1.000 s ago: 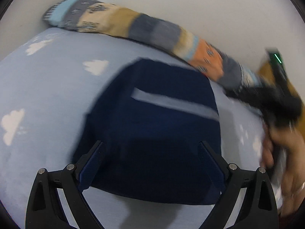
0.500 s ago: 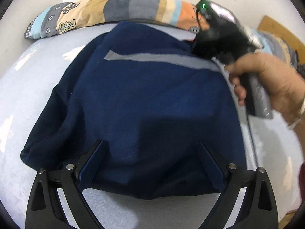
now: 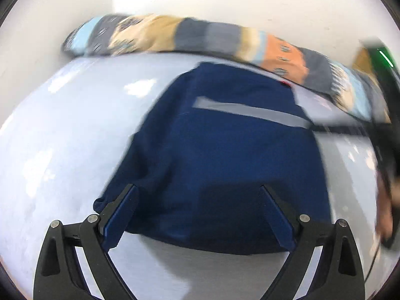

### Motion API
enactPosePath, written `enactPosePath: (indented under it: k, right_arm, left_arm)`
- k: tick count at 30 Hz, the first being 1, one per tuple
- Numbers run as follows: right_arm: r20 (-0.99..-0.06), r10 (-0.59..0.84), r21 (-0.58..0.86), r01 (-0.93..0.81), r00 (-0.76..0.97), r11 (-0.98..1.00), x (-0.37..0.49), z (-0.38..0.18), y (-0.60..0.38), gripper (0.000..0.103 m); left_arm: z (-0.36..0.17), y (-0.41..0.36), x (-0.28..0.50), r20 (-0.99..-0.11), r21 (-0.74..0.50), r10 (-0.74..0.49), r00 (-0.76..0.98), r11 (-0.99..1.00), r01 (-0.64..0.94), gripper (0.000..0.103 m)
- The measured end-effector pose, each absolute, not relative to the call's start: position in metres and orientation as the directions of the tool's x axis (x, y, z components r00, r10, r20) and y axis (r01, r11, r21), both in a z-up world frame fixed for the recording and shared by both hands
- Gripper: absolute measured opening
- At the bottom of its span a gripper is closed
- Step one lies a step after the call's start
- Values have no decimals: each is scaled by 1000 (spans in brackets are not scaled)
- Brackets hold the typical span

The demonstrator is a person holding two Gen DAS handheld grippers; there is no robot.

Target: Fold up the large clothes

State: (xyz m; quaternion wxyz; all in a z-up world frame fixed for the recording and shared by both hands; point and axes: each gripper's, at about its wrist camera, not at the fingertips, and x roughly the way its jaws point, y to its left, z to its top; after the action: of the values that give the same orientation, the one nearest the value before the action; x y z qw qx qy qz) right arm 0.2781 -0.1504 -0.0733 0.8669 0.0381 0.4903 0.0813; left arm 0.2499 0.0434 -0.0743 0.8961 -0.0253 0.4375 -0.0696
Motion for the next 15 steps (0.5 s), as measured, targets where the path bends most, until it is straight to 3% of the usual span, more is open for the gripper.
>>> enactPosePath:
  k: [3,7,10,15]
  right_arm:
    - [-842,86,33,-108,533,994,261,-91,-130,15]
    - [-885,72,32,-94,460,995,266,-125,-124,15]
    - [-896,100,78,-68,432,995,271,-103,-125,15]
    - [-835,201,172,-104,513,980,257,-55,-114,15]
  left_arm:
    - [-100,69,265,-834,-155,-152,530,987,40,95]
    - [-125,72,267,-860,-148,-158,485,987,60,99]
    - [-113,78,265,-841,-170,-173,513,984,52,98]
    - [-91,101,262,-800,-227,-191,568,974,7,98]
